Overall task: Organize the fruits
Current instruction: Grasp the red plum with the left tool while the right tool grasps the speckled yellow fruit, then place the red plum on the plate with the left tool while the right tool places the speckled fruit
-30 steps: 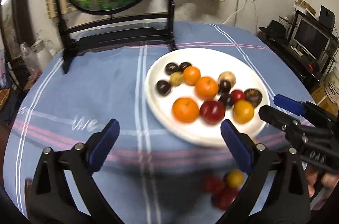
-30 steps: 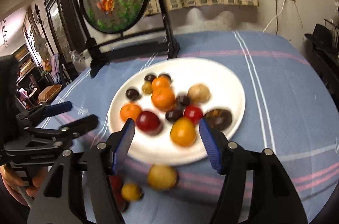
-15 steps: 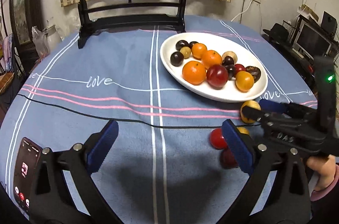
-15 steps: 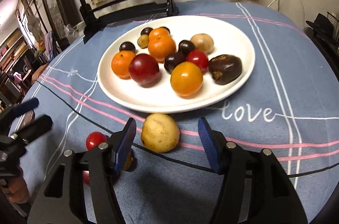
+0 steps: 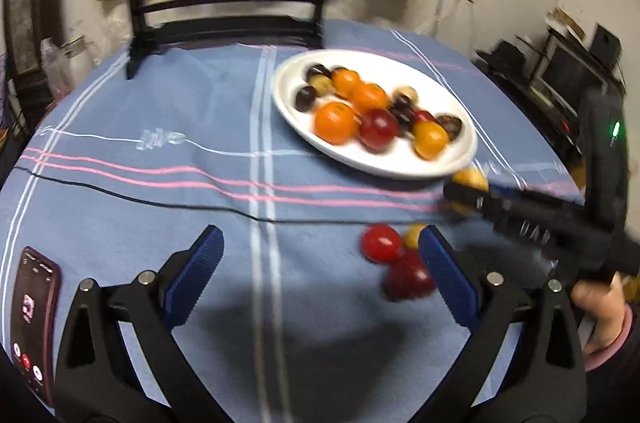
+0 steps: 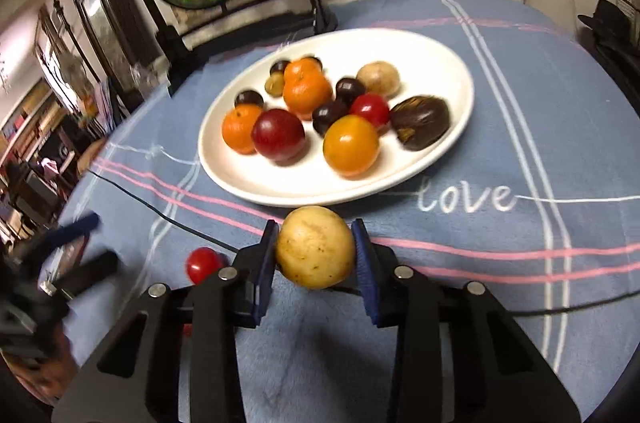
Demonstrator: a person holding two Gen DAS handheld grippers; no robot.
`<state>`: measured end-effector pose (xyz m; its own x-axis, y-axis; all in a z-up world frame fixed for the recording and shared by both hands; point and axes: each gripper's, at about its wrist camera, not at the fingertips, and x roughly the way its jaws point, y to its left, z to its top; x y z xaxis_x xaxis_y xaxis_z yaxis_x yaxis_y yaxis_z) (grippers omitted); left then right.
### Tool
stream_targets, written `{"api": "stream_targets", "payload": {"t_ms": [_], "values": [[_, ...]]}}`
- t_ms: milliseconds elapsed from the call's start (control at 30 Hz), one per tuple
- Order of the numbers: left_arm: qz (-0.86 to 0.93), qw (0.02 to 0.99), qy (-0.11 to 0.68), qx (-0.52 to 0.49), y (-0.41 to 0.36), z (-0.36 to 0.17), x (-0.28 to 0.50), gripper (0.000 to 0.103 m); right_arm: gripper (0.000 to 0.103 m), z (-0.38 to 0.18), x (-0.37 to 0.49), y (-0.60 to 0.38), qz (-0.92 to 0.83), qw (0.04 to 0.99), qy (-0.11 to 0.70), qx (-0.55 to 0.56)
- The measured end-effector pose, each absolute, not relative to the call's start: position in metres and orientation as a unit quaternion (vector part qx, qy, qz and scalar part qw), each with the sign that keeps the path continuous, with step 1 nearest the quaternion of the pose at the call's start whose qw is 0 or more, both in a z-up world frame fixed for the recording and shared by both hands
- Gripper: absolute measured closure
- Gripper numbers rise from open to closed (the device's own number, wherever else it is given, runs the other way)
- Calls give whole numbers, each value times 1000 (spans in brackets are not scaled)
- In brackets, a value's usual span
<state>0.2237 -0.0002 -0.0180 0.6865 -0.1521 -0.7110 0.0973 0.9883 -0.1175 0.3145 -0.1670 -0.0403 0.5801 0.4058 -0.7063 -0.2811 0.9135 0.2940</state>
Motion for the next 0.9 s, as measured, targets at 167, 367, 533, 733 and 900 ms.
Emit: {"api": "stream_targets", "payload": {"t_ms": [167, 367, 533, 733, 900], "values": [[-84, 919, 386, 24, -31, -25, 215, 3, 66, -37, 301, -175, 191, 887, 412, 80], [-99, 909, 404, 38, -40, -36, 216, 16, 66, -36, 301, -177, 190, 887, 411, 86], [-123, 900, 417, 41, -47, -44, 218, 30, 66, -37, 302, -179, 185, 887, 412, 91], [-136, 894, 423, 57, -57, -54, 219, 38, 66, -36, 301, -178, 187, 888, 411, 87], [-158, 885, 437, 46, -60, -57, 221, 62, 66, -35, 300, -178, 186, 889, 409, 87]]}}
